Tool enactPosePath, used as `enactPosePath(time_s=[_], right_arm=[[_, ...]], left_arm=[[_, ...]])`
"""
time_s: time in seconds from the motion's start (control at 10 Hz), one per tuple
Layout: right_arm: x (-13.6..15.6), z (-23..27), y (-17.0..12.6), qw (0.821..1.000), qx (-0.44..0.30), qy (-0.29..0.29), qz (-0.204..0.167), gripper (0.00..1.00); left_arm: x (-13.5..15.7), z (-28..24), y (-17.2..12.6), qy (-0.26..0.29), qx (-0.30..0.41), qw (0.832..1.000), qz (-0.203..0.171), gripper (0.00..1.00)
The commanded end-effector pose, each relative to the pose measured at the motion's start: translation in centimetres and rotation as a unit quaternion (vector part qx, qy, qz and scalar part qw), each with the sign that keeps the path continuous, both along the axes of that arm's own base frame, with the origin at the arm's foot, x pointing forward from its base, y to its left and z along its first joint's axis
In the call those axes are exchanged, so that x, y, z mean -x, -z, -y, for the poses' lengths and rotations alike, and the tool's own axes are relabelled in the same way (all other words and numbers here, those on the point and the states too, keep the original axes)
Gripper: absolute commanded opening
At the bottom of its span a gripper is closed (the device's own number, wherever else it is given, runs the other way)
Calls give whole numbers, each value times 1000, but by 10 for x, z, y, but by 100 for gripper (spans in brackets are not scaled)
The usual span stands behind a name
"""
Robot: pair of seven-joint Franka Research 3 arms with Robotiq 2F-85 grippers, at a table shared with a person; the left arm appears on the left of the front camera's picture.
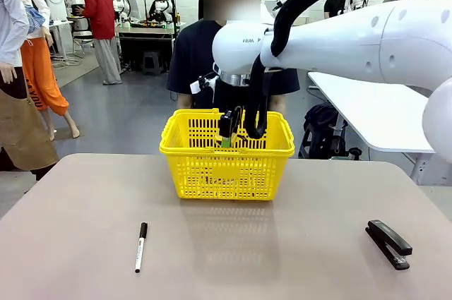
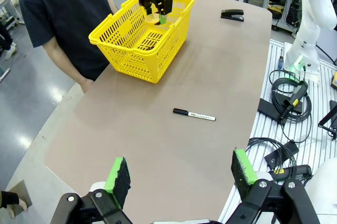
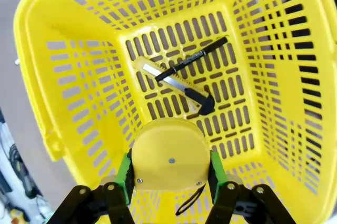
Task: Place the items the person wants into the basket.
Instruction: Pick up the item the person points to and place it in the Market Basket.
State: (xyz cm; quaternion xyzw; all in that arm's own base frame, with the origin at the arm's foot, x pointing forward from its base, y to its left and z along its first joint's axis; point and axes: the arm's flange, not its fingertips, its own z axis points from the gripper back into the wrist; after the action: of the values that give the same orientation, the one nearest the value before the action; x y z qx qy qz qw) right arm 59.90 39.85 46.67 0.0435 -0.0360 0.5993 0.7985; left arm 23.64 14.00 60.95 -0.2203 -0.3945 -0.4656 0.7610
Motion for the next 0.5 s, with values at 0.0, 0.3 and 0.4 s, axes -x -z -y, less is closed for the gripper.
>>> enactPosePath(time_s=[0.0, 0.3, 0.4], right_arm=[[-9, -2, 4, 999, -30, -20, -19, 67], [-13, -5, 15, 999, -32, -26, -25, 67], [-13, -4, 15, 999, -33, -26, -26, 77]], left_arm=[[0, -1, 0, 10, 5, 1000, 10, 100], [0, -1, 0, 10, 5, 1000, 10, 100], [0, -1, 0, 10, 5, 1000, 10, 100]])
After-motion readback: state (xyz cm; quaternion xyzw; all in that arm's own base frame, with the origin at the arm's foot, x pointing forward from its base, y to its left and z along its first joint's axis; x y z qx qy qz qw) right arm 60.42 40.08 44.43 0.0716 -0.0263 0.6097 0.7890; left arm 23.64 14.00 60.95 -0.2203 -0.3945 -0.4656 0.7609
